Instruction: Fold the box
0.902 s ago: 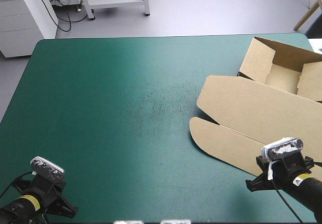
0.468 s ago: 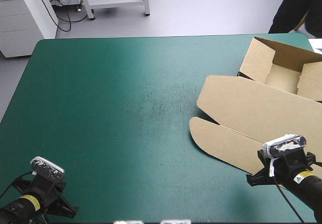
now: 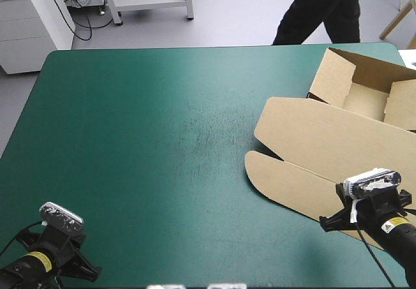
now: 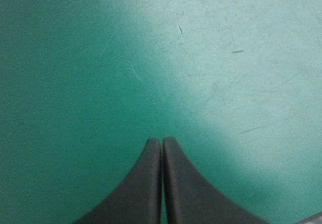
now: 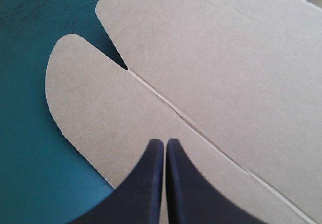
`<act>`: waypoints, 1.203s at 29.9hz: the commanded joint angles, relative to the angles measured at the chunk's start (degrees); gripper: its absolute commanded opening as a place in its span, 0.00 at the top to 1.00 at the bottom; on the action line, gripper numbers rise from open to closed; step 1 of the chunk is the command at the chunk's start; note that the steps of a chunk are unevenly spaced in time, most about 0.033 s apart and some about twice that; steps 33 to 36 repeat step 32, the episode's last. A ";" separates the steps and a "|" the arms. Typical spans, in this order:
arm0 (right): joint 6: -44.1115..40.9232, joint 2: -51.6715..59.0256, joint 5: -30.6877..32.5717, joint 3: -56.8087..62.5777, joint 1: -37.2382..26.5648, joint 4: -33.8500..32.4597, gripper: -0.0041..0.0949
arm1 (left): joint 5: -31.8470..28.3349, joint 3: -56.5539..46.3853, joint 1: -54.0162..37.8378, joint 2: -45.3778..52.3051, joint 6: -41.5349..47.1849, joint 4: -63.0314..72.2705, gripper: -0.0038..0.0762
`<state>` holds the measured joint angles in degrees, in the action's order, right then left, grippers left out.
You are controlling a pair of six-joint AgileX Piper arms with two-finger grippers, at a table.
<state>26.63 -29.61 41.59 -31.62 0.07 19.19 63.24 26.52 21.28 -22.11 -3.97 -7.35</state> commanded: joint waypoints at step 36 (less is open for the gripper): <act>0.22 -0.33 -5.15 -1.50 0.18 1.22 0.98 | -2.69 1.43 0.34 -0.51 0.73 -0.03 0.96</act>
